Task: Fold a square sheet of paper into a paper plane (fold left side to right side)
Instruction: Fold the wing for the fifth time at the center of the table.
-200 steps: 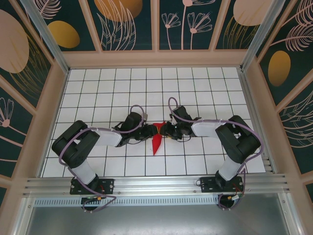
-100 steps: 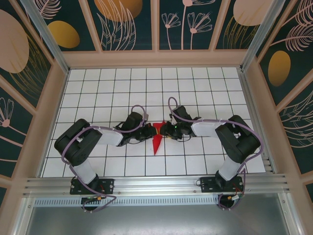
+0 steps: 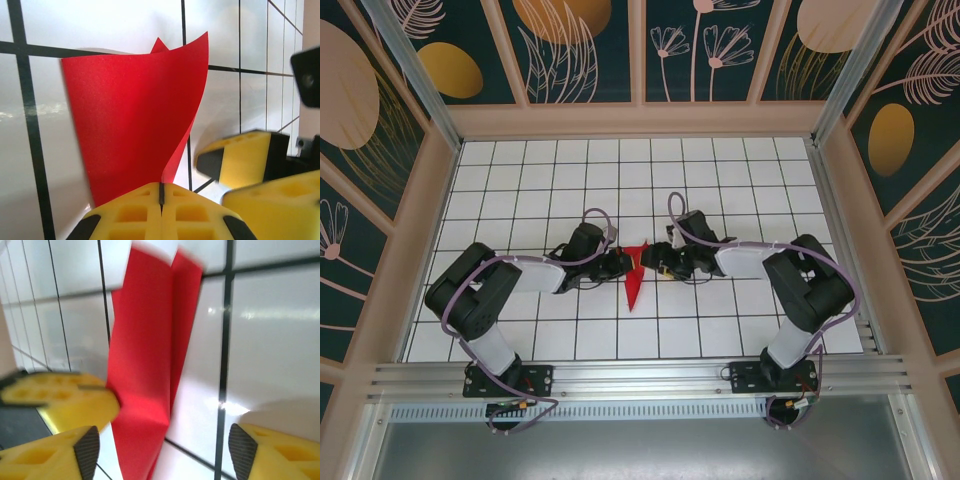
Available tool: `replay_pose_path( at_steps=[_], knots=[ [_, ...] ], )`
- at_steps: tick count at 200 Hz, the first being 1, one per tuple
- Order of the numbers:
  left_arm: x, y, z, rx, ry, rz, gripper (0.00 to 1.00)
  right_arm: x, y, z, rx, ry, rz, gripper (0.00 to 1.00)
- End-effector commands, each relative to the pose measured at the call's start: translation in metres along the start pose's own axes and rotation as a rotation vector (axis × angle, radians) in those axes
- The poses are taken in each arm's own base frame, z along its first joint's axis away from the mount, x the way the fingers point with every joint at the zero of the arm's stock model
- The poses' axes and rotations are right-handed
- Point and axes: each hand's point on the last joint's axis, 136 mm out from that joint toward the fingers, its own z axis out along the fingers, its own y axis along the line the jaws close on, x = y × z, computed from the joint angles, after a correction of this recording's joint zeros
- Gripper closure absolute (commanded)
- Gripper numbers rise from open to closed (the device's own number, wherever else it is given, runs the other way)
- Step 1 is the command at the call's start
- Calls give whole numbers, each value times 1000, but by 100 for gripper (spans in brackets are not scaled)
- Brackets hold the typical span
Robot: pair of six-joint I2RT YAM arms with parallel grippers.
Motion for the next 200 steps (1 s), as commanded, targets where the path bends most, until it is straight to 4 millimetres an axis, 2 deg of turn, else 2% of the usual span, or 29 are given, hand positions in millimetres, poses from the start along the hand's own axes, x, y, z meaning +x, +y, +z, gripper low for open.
replay_pose_path(
  at_steps=[1,14,46,73,122,200],
  knots=[
    [-3,-5,1,17,11,29,100,-30,22,-10,-70,-74,-23,19],
    [-3,-6,1,20,12,29,100,-39,26,-6,-52,-73,-16,15],
    [-3,-6,1,20,11,26,100,-60,29,9,-24,-77,27,14],
    [-3,-6,1,22,9,25,100,-68,26,18,1,-76,58,14],
    [-4,-6,1,23,6,26,100,-63,31,27,-20,-44,58,14],
    [-5,-8,1,26,4,28,100,-57,34,29,-32,-24,52,14]
  ],
)
